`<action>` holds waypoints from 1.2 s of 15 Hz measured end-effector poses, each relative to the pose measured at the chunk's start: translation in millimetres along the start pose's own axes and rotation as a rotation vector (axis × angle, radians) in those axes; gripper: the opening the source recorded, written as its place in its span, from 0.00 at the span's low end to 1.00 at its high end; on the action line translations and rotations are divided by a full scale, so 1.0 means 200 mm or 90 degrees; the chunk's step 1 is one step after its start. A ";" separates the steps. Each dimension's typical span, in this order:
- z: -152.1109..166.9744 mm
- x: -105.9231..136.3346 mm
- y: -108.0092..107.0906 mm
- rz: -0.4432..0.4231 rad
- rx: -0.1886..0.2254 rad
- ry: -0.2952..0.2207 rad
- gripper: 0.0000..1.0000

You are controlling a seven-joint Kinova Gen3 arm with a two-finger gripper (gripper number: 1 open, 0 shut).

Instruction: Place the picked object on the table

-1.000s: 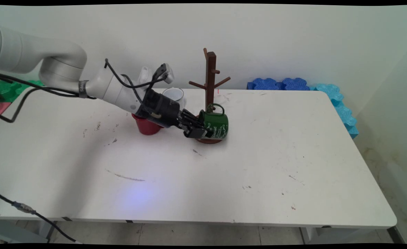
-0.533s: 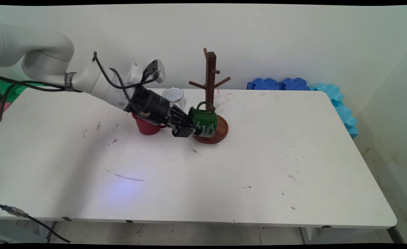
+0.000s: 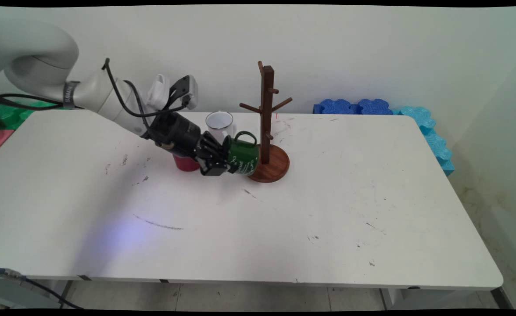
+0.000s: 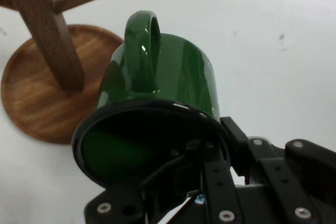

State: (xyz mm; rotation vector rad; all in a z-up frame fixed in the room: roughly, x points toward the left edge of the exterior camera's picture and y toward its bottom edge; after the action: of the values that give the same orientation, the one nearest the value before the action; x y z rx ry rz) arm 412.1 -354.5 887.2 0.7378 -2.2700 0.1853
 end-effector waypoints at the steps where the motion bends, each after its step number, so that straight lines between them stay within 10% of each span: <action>1: -0.02 0.00 0.00 0.009 0.005 -0.012 0.00; 18: -0.17 -0.09 0.02 0.112 0.069 -0.179 0.00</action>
State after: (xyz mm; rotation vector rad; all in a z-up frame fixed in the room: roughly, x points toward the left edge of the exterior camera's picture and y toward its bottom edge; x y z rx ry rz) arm 440.8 -332.3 899.2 0.6520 -2.6125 0.3062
